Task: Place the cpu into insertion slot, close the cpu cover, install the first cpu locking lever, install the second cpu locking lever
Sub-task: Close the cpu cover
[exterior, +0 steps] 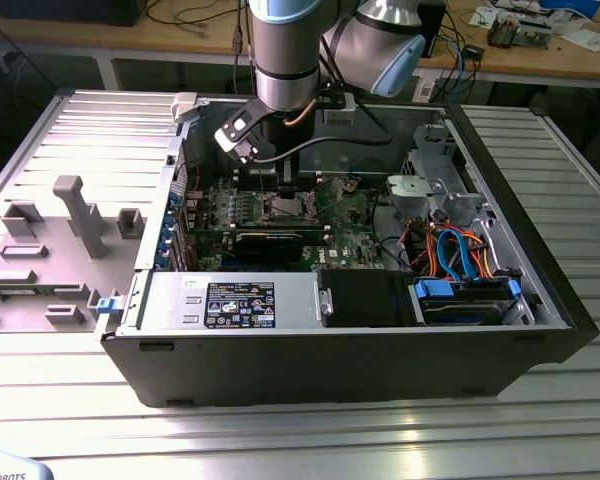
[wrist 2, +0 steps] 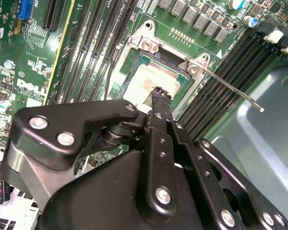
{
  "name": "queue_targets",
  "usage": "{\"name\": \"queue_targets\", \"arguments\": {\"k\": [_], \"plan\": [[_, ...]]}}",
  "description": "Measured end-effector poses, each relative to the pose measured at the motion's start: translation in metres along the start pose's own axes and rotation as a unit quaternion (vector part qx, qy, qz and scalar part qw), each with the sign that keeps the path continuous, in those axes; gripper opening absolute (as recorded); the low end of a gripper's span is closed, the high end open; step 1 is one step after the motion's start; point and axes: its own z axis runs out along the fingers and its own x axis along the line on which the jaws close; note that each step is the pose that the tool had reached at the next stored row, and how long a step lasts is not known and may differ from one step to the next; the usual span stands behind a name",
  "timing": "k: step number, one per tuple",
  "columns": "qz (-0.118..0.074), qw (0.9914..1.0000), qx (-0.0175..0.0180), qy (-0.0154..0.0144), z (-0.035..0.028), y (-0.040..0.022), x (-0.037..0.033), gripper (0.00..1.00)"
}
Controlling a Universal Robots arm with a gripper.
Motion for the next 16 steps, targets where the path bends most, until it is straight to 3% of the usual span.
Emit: {"name": "queue_targets", "arguments": {"k": [10,16], "plan": [[0.0,1.0,0.0001,0.0,-0.0004,0.0,0.0001,0.11],[0.0,1.0,0.0002,0.0001,-0.0131,0.0007,0.0006,0.11]]}}
